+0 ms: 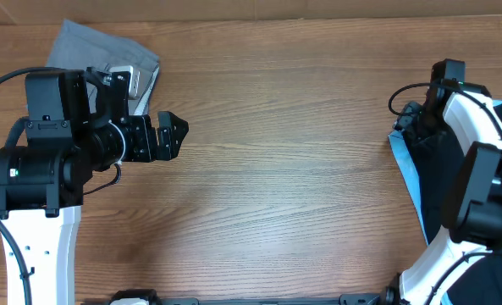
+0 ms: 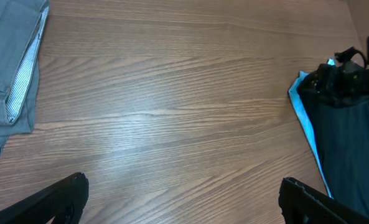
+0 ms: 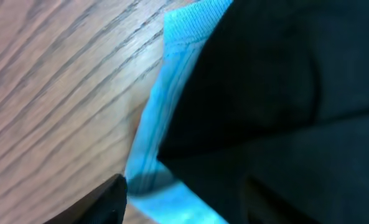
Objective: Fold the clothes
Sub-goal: 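Raise both arms and reach the right gripper toward the black T-shirt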
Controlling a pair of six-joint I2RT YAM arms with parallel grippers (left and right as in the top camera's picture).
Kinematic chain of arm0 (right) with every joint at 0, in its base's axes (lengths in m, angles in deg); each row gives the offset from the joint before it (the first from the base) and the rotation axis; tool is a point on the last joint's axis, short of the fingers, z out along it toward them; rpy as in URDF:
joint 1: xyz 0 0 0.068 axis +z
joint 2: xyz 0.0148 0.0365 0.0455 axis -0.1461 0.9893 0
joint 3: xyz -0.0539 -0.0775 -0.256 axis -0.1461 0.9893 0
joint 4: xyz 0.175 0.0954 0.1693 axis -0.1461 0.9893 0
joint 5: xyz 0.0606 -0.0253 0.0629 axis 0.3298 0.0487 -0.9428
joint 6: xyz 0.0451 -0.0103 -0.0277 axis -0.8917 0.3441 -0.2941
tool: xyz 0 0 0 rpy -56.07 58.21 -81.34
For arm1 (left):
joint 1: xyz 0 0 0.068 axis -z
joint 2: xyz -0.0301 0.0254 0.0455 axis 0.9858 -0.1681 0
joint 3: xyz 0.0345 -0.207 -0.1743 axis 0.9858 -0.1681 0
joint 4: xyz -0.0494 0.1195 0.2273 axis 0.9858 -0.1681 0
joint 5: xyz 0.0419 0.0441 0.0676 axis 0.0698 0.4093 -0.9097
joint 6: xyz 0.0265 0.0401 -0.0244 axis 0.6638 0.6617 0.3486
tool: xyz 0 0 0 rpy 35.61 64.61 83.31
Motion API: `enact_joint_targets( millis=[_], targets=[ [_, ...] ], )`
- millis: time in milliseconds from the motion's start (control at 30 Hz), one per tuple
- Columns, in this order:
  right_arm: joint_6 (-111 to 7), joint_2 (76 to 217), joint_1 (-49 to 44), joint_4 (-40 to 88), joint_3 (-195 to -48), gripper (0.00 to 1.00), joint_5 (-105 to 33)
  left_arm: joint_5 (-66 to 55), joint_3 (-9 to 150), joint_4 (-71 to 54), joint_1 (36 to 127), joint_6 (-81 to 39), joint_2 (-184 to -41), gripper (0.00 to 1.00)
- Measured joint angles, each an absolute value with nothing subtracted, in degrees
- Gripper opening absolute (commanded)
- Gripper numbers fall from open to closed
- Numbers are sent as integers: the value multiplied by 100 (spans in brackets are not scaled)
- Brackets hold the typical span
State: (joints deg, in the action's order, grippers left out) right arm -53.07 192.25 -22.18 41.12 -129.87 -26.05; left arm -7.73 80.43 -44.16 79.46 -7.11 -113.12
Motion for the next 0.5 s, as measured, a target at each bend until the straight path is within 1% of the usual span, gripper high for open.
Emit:
enact_joint_targets(
  millis=[33, 100, 133, 167, 233, 267, 333, 367, 433, 467, 500],
  targets=[
    [-5313, 19295, -2218, 4073, -12987, 55, -2584, -773, 8043, -4416, 7946, -711, -11312, 100],
    [-5357, 19395, -2218, 4051, -12987, 48, -2514, -771, 8043, -4429, 7946, -711, -11312, 100],
    [-5396, 19441, -2218, 4042, -12991, 44, -2448, -762, 8043, -4436, 7946, -711, -11312, 100],
    [-5436, 19441, -2218, 4042, -12996, 37, -2398, -757, 8043, -4436, 7946, -711, -11312, 100],
    [-5499, 19445, -2218, 4047, -12996, 29, -2273, -757, 8043, -4442, 7946, -711, -11312, 100],
    [-5525, 19450, -2218, 4049, -12996, 27, -2214, -757, 8043, -4440, 7946, -711, -11312, 100],
    [-5587, 19450, -2224, 4062, -12996, 28, -2151, -757, 8043, -4449, 7946, -711, -11312, 100],
    [-5598, 19450, -2229, 4064, -12996, 33, -2133, -757, 8043, -4453, 7946, -711, -11312, 100],
    [-5632, 19450, -2231, 4064, -12996, 38, -2125, -757, 8043, -4453, 7946, -711, -11312, 100],
    [-5604, 19450, -2235, 4079, -12996, 37, -2127, -757, 8043, -4453, 7946, -711, -11312, 100],
    [-5617, 19450, -2235, 4082, -12996, 30, -2127, -757, 8043, -4455, 7946, -711, -11312, 100]
  ],
)
